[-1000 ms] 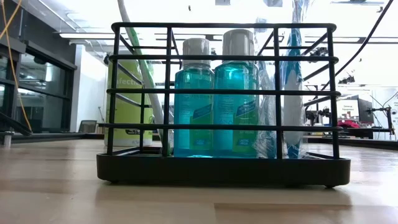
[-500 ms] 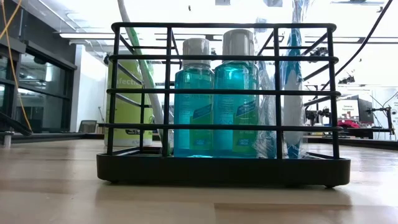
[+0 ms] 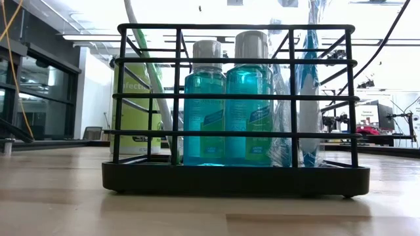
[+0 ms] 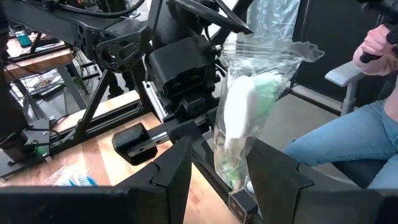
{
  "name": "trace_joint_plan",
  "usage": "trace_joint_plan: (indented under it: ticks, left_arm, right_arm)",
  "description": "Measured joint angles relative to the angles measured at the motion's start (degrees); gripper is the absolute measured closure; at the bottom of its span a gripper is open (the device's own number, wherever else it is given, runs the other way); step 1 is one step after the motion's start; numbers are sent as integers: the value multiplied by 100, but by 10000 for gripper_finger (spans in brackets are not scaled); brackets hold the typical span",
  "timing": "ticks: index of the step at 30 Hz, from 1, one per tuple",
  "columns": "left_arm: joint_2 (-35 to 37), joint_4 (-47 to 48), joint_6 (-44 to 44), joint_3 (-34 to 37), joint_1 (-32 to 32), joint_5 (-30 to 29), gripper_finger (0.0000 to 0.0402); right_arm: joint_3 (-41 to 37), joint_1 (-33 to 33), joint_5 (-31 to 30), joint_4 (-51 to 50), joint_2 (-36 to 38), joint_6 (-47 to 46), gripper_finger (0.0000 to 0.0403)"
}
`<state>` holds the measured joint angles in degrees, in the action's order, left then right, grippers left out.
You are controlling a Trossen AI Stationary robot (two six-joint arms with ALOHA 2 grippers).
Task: Pick & Place toothbrushing station
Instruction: Put the bottom green toothbrush into the mesh organizer
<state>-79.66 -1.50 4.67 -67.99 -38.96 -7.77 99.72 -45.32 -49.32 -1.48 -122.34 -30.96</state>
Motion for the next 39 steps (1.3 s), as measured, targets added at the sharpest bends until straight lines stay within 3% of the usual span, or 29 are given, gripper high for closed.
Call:
trace_joint_plan:
  ticks: [39]
  left_arm:
    - [0, -90, -35, 0, -33, 2, 261]
  right_arm:
    - [2, -4, 156, -101, 4, -394, 393]
